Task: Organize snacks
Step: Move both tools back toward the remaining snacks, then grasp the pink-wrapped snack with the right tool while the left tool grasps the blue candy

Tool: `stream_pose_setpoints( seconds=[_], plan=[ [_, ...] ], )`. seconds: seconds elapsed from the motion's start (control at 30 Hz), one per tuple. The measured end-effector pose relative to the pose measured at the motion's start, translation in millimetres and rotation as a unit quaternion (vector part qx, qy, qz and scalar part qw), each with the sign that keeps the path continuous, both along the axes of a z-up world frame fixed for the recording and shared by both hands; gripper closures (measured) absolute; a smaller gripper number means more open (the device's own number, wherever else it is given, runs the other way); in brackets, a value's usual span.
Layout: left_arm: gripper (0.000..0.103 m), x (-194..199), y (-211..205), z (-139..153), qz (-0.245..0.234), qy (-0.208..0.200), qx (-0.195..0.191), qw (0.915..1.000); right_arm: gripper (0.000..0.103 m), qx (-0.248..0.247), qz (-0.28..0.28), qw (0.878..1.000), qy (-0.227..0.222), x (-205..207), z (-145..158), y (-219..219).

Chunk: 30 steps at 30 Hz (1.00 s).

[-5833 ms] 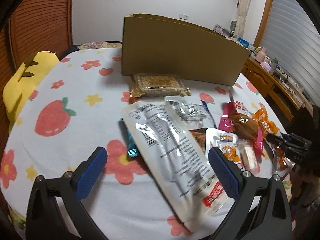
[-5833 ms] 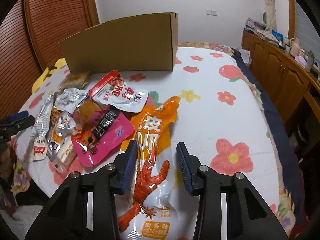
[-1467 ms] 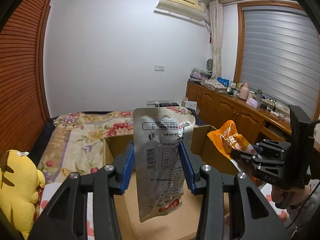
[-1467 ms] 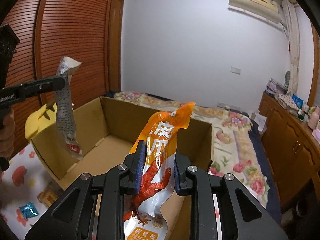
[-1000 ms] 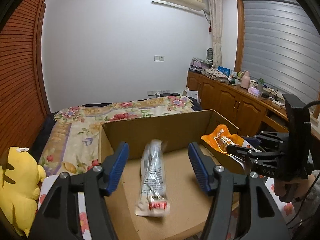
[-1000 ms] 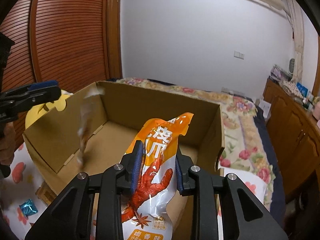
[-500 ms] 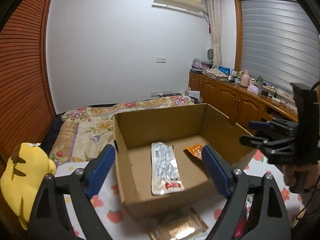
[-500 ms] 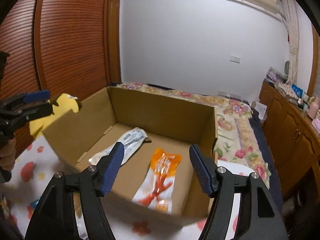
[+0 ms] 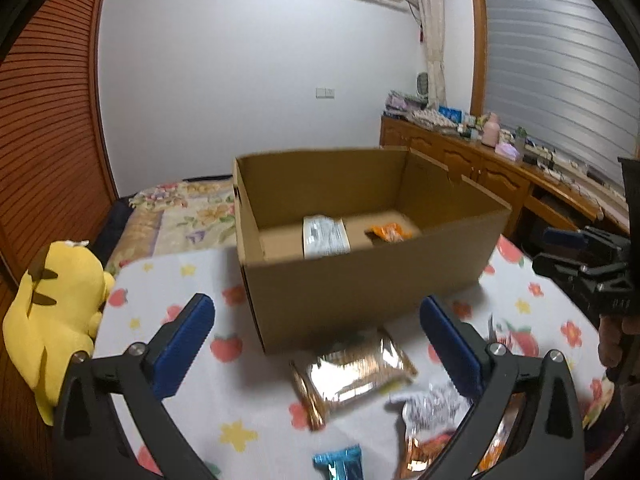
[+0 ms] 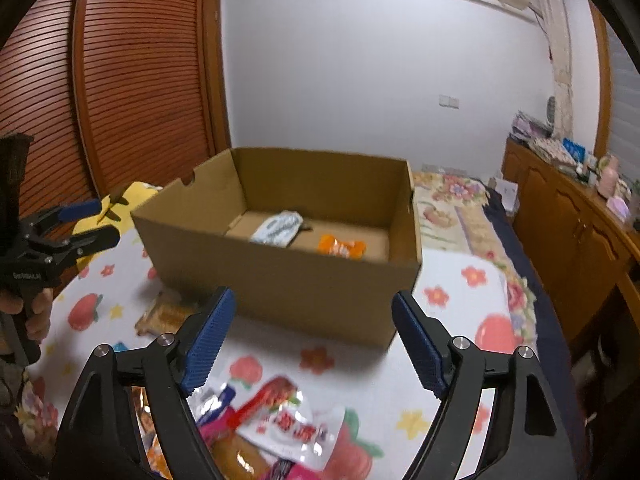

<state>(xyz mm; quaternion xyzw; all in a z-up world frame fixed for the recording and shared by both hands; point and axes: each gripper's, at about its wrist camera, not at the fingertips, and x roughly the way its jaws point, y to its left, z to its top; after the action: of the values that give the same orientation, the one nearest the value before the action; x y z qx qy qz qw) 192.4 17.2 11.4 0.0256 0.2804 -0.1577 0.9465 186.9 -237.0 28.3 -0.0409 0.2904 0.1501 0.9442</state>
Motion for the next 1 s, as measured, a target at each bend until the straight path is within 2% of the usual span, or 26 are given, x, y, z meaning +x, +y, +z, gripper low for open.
stream_pose_setpoints(
  seconds=[0.1, 0.27, 0.7, 0.8, 1.0],
  plan=[
    [0.000, -10, -2, -14, -0.004, 0.013, 0.010, 0.9999, 0.021, 0.003, -0.008, 1.000, 0.010, -9, -11, -3],
    [0.000, -24, 2, -35, -0.009, 0.041, 0.003, 0.9991, 0.021, 0.011, -0.017, 0.999, 0.025, -18, -28, -8],
    [0.002, -47, 13, -63, -0.002, 0.089, -0.001, 0.9961, 0.022, 0.021, -0.012, 0.997, 0.068, -37, -66, -5],
    [0.003, -52, 13, -71, -0.004, 0.101, -0.001, 0.9949, 0.027, 0.017, -0.002, 0.997, 0.079, -44, -76, -2],
    [0.008, -57, 9, -82, -0.010, 0.119, 0.007, 0.9928, 0.050, 0.023, 0.032, 0.995, 0.087, -56, -86, 5]
  ],
)
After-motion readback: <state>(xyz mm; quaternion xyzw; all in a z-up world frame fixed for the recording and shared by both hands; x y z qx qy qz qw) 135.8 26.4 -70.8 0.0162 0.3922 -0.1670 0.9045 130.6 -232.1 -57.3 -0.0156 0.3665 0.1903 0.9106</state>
